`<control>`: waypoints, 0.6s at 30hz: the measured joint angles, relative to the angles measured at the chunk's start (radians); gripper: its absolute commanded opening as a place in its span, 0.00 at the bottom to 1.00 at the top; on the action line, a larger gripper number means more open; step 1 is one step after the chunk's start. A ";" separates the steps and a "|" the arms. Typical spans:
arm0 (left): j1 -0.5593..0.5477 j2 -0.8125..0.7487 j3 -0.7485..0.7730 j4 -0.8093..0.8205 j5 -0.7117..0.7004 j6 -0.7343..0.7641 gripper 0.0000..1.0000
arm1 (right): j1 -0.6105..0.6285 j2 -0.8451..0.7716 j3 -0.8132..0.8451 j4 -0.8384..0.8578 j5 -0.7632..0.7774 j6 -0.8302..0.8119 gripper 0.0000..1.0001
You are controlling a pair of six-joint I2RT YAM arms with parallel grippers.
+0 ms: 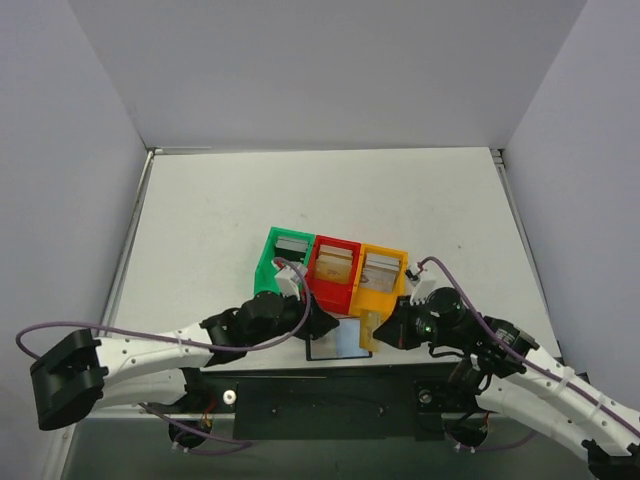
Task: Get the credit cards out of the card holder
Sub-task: Place the credit card in the storage box.
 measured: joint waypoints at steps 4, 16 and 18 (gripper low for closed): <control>0.021 -0.201 -0.001 -0.082 -0.035 0.069 0.68 | 0.000 0.065 0.107 -0.026 -0.030 -0.090 0.00; 0.261 -0.687 -0.139 0.006 0.231 0.155 0.97 | 0.000 0.381 0.426 -0.144 -0.364 -0.412 0.00; 0.280 -0.626 -0.127 0.040 0.348 0.146 0.95 | 0.001 0.418 0.469 -0.178 -0.425 -0.454 0.00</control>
